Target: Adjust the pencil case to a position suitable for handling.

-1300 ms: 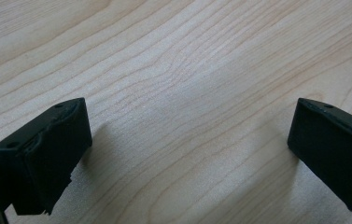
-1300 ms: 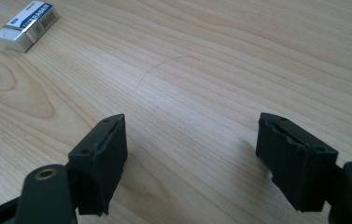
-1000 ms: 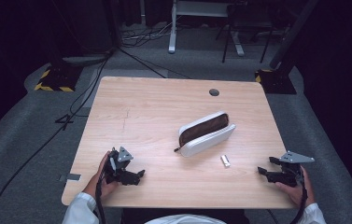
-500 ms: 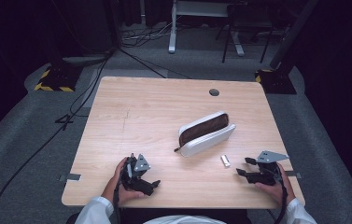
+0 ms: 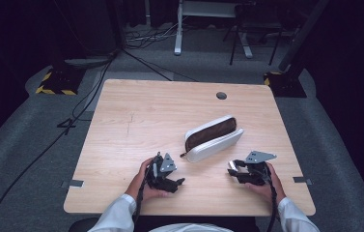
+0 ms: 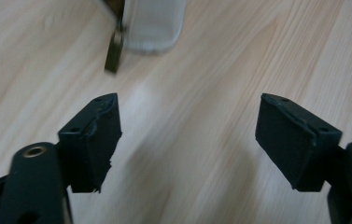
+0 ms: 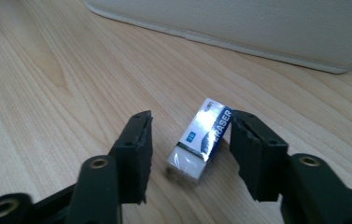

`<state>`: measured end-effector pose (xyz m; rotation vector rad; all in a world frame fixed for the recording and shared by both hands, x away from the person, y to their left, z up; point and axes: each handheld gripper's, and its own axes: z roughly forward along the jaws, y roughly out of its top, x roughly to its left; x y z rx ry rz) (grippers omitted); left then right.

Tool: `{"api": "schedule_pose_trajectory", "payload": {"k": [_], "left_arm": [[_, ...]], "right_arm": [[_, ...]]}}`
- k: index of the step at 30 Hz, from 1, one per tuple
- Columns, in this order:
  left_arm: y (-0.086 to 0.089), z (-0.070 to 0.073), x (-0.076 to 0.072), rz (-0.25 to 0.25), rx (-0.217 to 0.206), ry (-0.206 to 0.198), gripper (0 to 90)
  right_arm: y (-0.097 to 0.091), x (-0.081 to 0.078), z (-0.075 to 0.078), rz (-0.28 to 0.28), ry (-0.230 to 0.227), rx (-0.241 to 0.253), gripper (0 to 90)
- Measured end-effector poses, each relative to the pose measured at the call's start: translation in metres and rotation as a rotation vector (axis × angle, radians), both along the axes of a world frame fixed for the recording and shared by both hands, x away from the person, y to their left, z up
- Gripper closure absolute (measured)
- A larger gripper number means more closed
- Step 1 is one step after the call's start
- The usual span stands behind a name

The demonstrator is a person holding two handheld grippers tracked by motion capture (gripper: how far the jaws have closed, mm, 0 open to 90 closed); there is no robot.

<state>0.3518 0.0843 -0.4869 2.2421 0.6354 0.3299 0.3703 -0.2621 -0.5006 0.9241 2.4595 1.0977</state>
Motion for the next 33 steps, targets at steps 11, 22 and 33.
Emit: {"api": "schedule_pose_trajectory", "payload": {"k": [11,22,33], "left_arm": [[-0.026,0.025,0.032,0.011,-0.132,-0.065,27.2],[-0.049,0.028,0.046,-0.083,-0.125,-0.108,61.8],[-0.004,0.029,0.035,-0.153,-0.109,-0.104,72.1]], "right_arm": [[-0.020,0.000,0.002,-0.009,0.003,-0.006,73.5],[-0.043,-0.002,0.001,-0.014,0.003,0.001,73.6],[-0.056,0.000,0.001,-0.037,0.019,0.020,73.7]]}}
